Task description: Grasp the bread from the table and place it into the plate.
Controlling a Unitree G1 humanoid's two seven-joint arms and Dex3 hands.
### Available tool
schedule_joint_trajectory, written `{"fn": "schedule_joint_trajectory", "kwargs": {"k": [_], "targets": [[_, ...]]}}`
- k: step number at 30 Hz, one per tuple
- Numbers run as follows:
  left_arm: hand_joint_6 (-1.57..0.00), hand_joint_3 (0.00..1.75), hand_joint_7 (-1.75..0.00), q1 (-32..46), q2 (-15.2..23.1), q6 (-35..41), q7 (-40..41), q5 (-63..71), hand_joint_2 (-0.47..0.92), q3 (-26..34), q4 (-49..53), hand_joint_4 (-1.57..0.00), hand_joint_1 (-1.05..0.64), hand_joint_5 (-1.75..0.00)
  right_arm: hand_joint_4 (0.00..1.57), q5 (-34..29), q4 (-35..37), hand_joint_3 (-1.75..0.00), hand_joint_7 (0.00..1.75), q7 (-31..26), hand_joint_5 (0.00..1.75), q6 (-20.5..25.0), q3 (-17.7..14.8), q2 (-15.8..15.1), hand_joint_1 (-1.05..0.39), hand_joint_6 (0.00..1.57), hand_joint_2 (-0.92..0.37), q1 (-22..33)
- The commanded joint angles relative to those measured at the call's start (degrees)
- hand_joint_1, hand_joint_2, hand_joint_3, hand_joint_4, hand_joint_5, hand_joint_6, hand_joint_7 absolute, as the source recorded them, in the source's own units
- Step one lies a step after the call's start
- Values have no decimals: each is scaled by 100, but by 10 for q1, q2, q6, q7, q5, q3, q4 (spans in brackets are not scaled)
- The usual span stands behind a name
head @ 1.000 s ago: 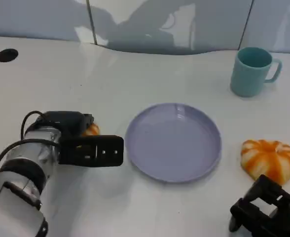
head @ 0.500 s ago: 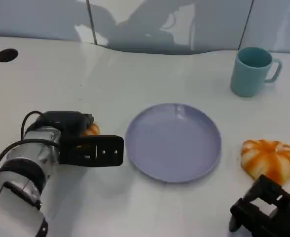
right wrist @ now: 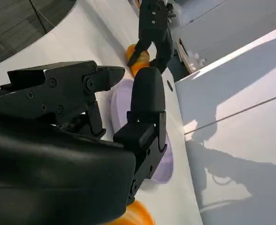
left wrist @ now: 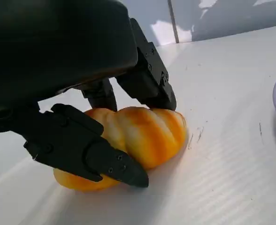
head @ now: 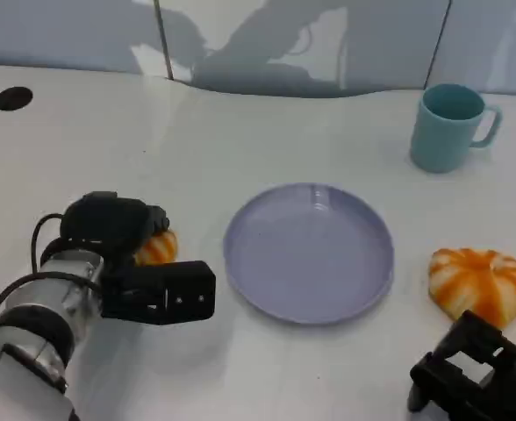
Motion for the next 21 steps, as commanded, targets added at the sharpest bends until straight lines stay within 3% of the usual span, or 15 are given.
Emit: {"fn": "schedule_joint_trajectory", "kwargs": {"k": [1,3,5,6,7,8,9,18,21], "targets": [[-111,0,-24,24,14,-22,18,0,90,-1,8,-70,-32,-175,73,4,-4,-12,139,1,158,-4,-6,-8,-64,65,-92,3],[-71,29,-134,27,34,-75,83,-13,90,16,-3,-74,-19,-175,74,2,-1,-12,139,-3,158,-3,-3,-5,-64,66,-92,-1],[-60,40,-166,17,48,-114,125,-26,82,34,-11,-80,-11,-175,75,0,2,-11,139,-9,158,-1,-1,-1,-66,67,-92,-6],[-59,41,-169,0,52,-165,119,-50,81,55,-33,-80,-10,-175,75,-5,-1,-10,139,-15,158,-1,2,1,-66,67,-92,-7],[-64,74,-172,-13,52,-201,113,-64,67,68,-52,-80,-8,-175,75,-9,-1,-10,139,-18,158,-2,5,3,-66,67,-92,-8],[-66,94,-174,-21,52,-228,108,-73,55,77,-66,-80,-7,-175,74,-11,-2,-9,138,-21,158,-4,7,4,-67,67,-92,-8],[-66,102,-174,-25,52,-243,105,-78,51,82,-73,-80,-6,-175,74,-12,-2,-9,138,-22,158,-5,9,5,-67,66,-92,-8],[-70,115,-175,-50,32,-278,106,-66,46,80,-99,-89,-8,-175,75,-12,1,-9,138,-19,157,-3,8,5,-67,67,-92,-11],[-68,117,-175,-62,20,-287,108,-57,45,72,-102,-84,-10,-175,75,-15,0,-9,138,-24,157,-2,9,6,-67,67,-92,-11]]}}
